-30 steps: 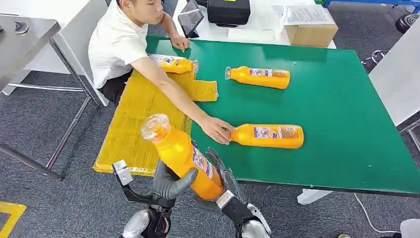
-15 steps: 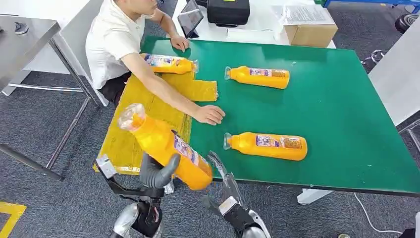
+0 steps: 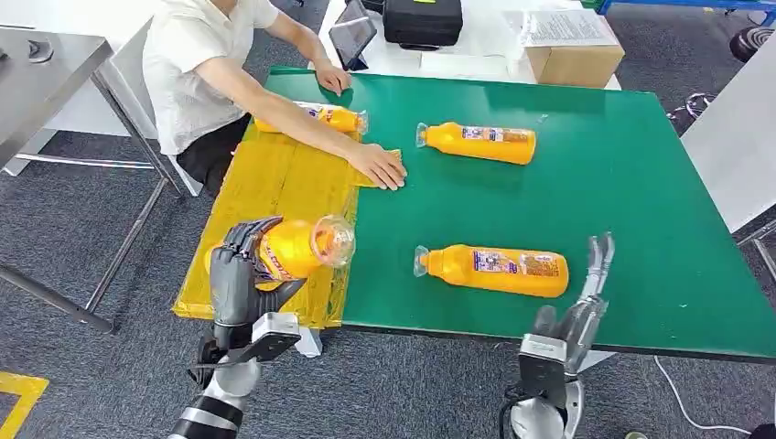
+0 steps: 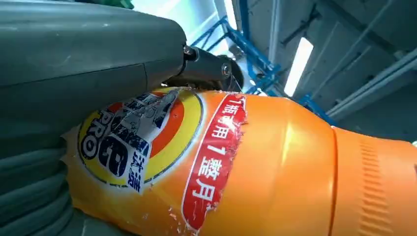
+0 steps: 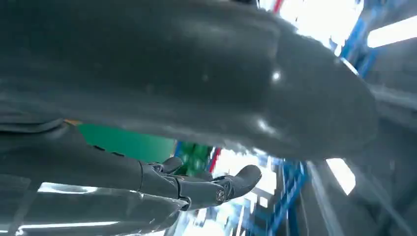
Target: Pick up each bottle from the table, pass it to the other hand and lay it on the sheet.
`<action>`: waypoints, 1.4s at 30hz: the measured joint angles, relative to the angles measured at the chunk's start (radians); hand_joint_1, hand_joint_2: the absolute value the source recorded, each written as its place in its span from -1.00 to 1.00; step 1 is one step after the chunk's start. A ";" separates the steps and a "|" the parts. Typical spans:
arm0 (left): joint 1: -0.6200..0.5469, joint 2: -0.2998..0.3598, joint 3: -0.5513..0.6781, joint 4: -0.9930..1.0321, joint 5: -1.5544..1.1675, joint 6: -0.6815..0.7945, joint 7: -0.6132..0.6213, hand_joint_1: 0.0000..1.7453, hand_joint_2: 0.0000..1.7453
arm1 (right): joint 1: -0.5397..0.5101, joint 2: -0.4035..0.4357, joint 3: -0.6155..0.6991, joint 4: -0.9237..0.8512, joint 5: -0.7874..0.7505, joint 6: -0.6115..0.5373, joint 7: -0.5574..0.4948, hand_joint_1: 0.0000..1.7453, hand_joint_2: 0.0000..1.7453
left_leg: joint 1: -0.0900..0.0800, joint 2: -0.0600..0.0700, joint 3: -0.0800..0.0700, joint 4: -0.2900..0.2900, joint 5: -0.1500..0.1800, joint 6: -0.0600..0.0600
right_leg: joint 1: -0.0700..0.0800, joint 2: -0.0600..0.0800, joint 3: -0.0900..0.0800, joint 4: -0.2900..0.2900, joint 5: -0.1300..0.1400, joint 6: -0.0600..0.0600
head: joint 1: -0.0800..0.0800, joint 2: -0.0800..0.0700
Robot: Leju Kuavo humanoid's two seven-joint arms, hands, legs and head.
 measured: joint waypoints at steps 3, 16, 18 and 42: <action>-0.008 0.001 0.011 0.014 -0.049 0.000 0.028 1.00 1.00 | 0.006 0.018 -0.044 -0.043 0.005 0.000 0.000 -1.00 -1.00 | 0.000 -0.001 0.000 0.000 0.000 0.000 | 0.000 0.000 -0.001 0.000 0.000 0.000 | 0.000 0.000; -0.162 0.076 -0.081 0.330 -0.132 -0.350 0.178 1.00 1.00 | 0.001 0.011 -0.070 -0.045 -0.160 0.000 0.000 -1.00 -1.00 | 0.000 0.002 0.001 0.000 0.000 0.000 | 0.000 0.001 0.000 0.000 0.001 -0.001 | 0.000 0.000; -0.212 0.090 -0.090 0.398 -0.117 -0.387 0.166 0.88 1.00 | -0.001 0.006 -0.063 -0.029 -0.182 0.000 0.000 -1.00 -1.00 | 0.000 -0.001 0.002 0.000 0.000 0.000 | 0.000 -0.001 0.003 0.001 0.000 -0.001 | 0.000 0.000; -0.395 0.127 -0.099 0.710 -0.107 -0.551 0.288 -1.00 1.00 | -0.026 -0.053 -0.021 0.119 -0.257 0.001 0.000 -1.00 -1.00 | 0.001 -0.003 0.018 -0.001 0.001 -0.004 | 0.001 -0.001 0.018 0.001 -0.001 -0.007 | 0.000 0.000</action>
